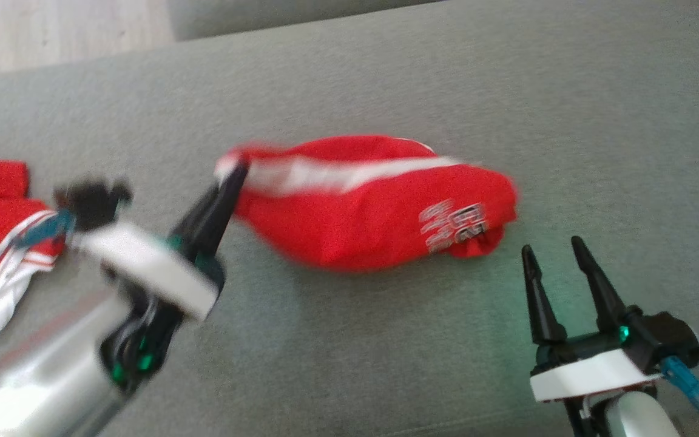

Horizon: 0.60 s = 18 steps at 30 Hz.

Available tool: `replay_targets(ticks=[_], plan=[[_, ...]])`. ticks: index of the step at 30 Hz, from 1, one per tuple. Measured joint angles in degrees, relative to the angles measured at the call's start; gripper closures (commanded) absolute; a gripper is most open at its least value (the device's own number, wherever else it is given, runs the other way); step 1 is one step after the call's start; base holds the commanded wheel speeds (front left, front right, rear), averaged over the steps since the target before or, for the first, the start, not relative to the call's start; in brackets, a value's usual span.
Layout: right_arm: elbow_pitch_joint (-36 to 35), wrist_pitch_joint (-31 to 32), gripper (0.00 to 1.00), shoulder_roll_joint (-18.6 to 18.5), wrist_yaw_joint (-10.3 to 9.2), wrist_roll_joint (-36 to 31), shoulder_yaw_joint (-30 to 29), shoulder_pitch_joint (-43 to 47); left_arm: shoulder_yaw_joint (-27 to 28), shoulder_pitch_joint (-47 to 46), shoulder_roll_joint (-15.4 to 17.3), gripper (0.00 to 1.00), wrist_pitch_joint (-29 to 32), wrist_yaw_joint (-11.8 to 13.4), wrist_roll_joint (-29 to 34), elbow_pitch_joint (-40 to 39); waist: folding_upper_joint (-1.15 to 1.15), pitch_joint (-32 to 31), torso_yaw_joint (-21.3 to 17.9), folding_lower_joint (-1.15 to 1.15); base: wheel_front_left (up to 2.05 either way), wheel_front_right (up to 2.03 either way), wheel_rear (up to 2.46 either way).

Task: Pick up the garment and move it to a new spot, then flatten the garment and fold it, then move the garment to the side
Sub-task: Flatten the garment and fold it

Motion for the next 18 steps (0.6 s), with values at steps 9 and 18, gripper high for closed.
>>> replay_targets(ticks=[9,18], plan=[[1.31,0.00,0.00,-0.01,0.00,2.20,-1.07,-4.12,-0.12,6.33,6.42,1.00,-4.64,-0.90,0.70,-0.54,0.00,3.15,5.35,0.01,0.00,0.00,0.00],[13.89,0.00,0.00,-8.34,0.00,11.38,12.24,-16.03,0.41,6.06,6.34,1.00,-5.38,-0.94,4.20,3.58,0.00,4.62,8.46,0.01,0.00,0.00,0.00]])
